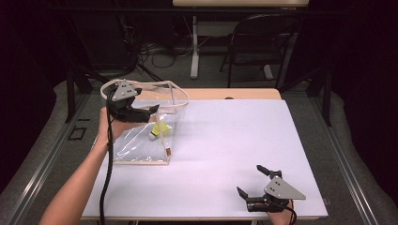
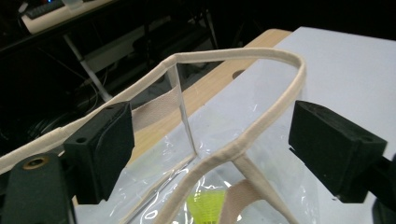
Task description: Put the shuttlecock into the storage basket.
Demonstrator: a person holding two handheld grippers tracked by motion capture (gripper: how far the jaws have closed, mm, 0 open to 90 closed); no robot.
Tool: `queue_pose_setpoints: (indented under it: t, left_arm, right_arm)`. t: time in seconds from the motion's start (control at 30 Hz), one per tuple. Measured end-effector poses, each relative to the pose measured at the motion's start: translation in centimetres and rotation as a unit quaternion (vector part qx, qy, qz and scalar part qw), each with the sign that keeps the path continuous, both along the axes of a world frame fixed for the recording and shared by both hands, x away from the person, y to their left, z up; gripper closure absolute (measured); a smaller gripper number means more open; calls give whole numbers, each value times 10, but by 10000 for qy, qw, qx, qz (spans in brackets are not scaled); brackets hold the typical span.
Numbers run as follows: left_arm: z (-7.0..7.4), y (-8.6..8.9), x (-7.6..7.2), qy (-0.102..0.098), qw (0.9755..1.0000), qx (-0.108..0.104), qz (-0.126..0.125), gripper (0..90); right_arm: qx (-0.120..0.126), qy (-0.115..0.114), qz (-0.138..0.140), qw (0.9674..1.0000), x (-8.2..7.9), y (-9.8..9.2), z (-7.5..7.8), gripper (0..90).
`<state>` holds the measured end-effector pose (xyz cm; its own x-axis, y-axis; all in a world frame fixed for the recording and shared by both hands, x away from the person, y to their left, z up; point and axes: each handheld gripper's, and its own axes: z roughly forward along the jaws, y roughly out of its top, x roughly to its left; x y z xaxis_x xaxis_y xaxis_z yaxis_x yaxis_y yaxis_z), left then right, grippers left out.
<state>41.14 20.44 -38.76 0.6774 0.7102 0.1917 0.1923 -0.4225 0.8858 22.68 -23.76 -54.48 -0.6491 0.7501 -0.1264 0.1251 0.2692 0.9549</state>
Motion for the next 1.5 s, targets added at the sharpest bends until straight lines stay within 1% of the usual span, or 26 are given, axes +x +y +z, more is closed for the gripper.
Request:
queue_pose_setpoints:
  t: [0.03, 0.1, 0.17, 0.23, 0.27, 0.37, 0.47, 0.6, 0.77, 0.9, 1.13, 1.27, 1.3, 1.47, 1.5]
  left_arm:
    - [-1, 1, -2, -29, 10000, -41, -24, 117]
    - [-2, 1, -7, -24, 9999, -119, -40, 93]
    - [-4, 2, -12, 16, 9997, -233, -106, 61]
    - [-5, 1, -19, -73, 9996, -259, -116, 46]
    - [-6, 1, -22, -82, 9994, -296, -145, 41]
    - [-10, 1, -31, -92, 9994, -290, -183, 23]
    - [-15, 1, -39, -97, 9992, -339, -211, 3]
    - [-21, 3, -48, -127, 9987, -427, -243, 1]
    - [-26, 4, -56, -159, 9982, -507, -264, 0]
    - [-31, 3, -63, -235, 9983, -498, -216, 0]
    - [-40, 3, -73, -233, 9978, -569, -246, 0]
    - [-49, 4, -82, -275, 9974, -612, -251, 0]
    - [-51, 4, -84, -274, 9972, -651, -252, 0]
    - [-62, 6, -94, -269, 9964, -744, -312, 0]
    - [-65, 7, -96, -293, 9961, -764, -335, 0]
  right_arm:
    - [12, 12, 1, 10000, 0, 0, 0, 27]
    - [19, 25, -5, 10000, 1, -1, -1, 27]
    - [23, 31, -9, 10000, 1, -1, -1, 28]
    - [23, 30, -4, 10000, 1, -1, -1, 27]
    - [13, 30, -5, 10000, 0, -1, -1, 27]
    - [25, 19, 22, 10000, 0, 0, 0, 27]
    - [15, 22, 38, 10000, 1, 0, -1, 27]
    - [16, 4, 38, 10000, 0, 1, 0, 27]
    - [-9, -4, 62, 10000, 0, 2, 1, 28]
    - [-17, 2, 61, 10000, 0, 3, 0, 27]
    - [-18, 1, 55, 10000, 0, 3, 0, 28]
    - [-26, -13, 46, 10000, 0, 3, 0, 28]
    - [-24, -6, 42, 10000, -1, 3, 1, 28]
    - [-51, -19, 55, 10000, -1, 5, 1, 28]
    - [-54, -8, 50, 10000, -1, 5, 1, 28]
